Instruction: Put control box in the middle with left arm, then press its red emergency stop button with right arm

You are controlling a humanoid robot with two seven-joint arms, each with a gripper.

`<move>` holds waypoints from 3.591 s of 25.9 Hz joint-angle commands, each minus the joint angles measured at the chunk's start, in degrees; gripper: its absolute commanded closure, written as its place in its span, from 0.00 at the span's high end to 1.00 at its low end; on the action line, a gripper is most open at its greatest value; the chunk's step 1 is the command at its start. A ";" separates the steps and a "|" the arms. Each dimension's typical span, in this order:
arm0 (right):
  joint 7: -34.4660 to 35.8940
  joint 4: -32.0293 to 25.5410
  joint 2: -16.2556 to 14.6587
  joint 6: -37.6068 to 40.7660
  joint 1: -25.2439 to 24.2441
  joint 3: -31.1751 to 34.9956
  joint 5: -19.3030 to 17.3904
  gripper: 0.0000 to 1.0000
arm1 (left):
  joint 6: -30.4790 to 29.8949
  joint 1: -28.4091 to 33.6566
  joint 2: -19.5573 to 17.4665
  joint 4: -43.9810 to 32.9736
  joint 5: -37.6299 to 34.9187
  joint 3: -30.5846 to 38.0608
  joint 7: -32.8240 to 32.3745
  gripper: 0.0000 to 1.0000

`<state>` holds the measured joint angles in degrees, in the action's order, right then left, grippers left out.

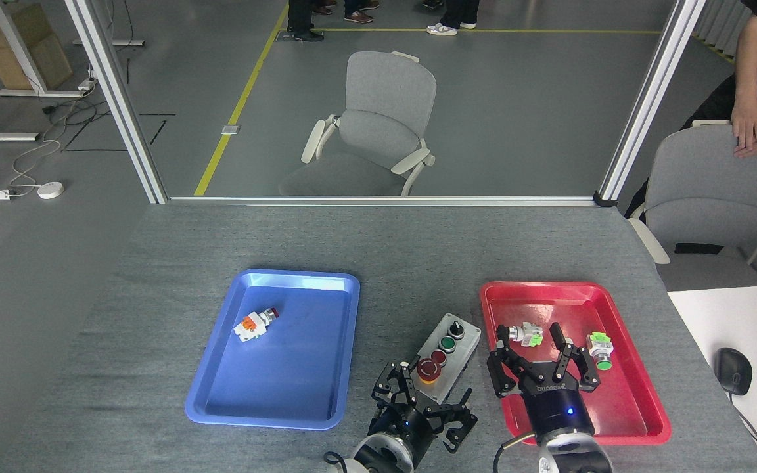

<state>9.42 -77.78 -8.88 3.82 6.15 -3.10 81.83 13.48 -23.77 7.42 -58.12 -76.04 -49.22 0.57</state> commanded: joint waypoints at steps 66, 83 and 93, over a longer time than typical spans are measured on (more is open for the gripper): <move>-0.02 0.35 -1.93 -8.57 0.00 1.69 -0.62 0.98 | -9.53 14.98 -18.32 -28.98 8.63 49.22 -0.04 0.99; 0.07 0.35 -5.27 -8.57 -0.26 3.71 -5.89 0.98 | -9.44 14.36 -18.32 -28.45 8.36 49.22 -0.04 0.99; 0.42 -0.09 -5.53 -8.31 -1.49 3.71 -5.89 0.98 | -9.53 13.84 -18.32 -28.45 8.28 49.22 -0.04 0.99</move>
